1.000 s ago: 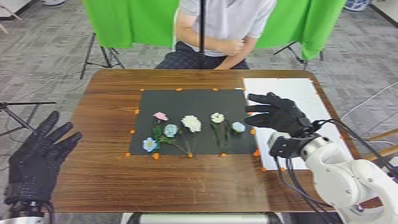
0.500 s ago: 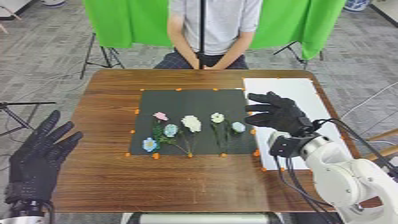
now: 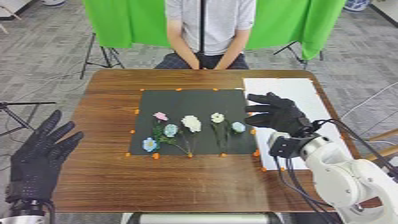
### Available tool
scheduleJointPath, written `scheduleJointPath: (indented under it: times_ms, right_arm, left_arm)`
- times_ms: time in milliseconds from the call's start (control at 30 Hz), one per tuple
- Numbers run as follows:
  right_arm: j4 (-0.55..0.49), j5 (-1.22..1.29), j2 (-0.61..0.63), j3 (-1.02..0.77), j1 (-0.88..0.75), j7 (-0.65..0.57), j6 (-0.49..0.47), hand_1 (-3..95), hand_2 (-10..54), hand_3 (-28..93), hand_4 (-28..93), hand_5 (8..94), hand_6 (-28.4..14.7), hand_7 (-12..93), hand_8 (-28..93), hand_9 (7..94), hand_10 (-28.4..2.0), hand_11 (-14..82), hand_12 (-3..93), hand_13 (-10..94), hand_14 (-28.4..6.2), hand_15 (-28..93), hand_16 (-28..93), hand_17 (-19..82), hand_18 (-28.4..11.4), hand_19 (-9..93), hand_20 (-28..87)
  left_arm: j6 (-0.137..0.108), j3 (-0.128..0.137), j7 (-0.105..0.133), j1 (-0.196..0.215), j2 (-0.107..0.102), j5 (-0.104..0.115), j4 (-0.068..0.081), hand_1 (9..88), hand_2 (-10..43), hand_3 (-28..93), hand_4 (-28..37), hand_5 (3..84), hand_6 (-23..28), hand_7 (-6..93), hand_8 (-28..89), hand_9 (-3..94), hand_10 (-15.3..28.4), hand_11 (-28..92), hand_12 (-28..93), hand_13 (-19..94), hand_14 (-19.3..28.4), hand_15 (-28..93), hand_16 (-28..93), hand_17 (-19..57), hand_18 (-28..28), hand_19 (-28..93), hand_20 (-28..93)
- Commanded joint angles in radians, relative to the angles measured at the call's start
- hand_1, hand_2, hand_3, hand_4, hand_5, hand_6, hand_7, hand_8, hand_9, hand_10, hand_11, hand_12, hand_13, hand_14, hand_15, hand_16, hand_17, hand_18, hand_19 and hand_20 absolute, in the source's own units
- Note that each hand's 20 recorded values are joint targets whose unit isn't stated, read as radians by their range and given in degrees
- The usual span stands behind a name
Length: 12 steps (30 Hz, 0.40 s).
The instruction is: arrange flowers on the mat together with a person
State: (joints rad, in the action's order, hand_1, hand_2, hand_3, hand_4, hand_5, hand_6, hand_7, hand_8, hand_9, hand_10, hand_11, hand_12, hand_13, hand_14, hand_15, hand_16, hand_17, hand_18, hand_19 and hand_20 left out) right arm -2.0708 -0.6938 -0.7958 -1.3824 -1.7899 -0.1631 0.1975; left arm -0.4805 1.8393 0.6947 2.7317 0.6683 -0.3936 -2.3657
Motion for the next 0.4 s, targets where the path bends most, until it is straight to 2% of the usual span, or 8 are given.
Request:
scheduleJointPath:
  times_ms: [33,67,100,133,267,400]
  right_arm:
    - [-0.001,-0.006,-0.006,0.0,-0.006,-0.004,0.002,25.7,1.3,74,-26,55.2,1.8,14,-13,56.5,-16.6,13.5,13.5,48,-20.4,41,12,11,-27.0,52,13]
    - [-0.002,-0.005,-0.007,-0.002,-0.009,-0.005,0.002,25.7,1.3,73,-26,55.3,1.8,14,-13,56.5,-16.5,13.5,13.5,48,-20.4,41,12,11,-27.0,52,13]
    - [-0.002,-0.004,-0.006,-0.001,-0.007,-0.004,0.002,25.7,1.3,73,-26,55.3,1.8,14,-13,56.5,-16.5,13.5,13.5,48,-20.4,41,12,11,-27.0,52,13]
    - [-0.002,-0.005,-0.007,0.0,-0.007,-0.005,0.005,25.7,1.3,73,-26,55.3,1.8,14,-13,56.5,-16.5,13.5,13.6,48,-20.5,41,12,11,-27.0,52,13]
    - [-0.002,-0.004,-0.006,0.004,-0.004,-0.003,0.006,25.7,1.3,73,-26,55.4,1.8,14,-13,56.6,-16.5,13.6,13.6,48,-20.4,41,12,11,-27.0,52,13]
    - [0.001,-0.003,-0.005,0.011,0.006,-0.001,0.005,25.8,1.3,73,-26,55.6,1.8,14,-13,56.6,-16.5,13.6,13.5,48,-20.4,41,12,11,-27.0,52,13]
  left_arm:
    - [0.004,0.003,-0.034,0.001,0.026,-0.018,-0.004,18.2,7.4,74,-28.3,29.6,4.0,9.9,-8,28.2,14.0,16,13,19,20.9,42,-3,-10.0,18.8,36,16]
    - [0.01,0.006,-0.044,-0.001,0.033,-0.023,-0.005,18.2,7.4,74,-28.3,29.6,4.0,9.9,-8,28.2,14.0,16,13,19,21.0,42,-3,-10.0,18.8,36,16]
    - [0.01,0.007,-0.037,0.002,0.027,-0.018,-0.005,18.2,7.4,74,-28.3,29.6,4.0,9.9,-8,28.2,14.0,16,13,19,21.0,42,-3,-10.0,18.8,36,16]
    - [0.009,0.01,-0.043,0.003,0.029,-0.023,-0.007,18.2,7.4,74,-28.3,29.6,4.0,9.9,-8,28.2,13.9,16,13,19,20.9,42,-3,-10.0,18.8,36,16]
    - [0.015,0.013,-0.066,-0.007,0.049,-0.042,-0.007,18.2,7.4,74,-28.3,29.6,4.0,9.9,-8,28.2,14.0,16,13,19,21.0,42,-3,-10.0,18.9,36,16]
    - [0.014,0.009,-0.065,-0.01,0.049,-0.042,-0.006,18.3,7.4,74,-28.3,29.6,4.0,10.0,-8,28.2,14.0,16,13,19,21.0,42,-3,-10.0,18.9,36,16]
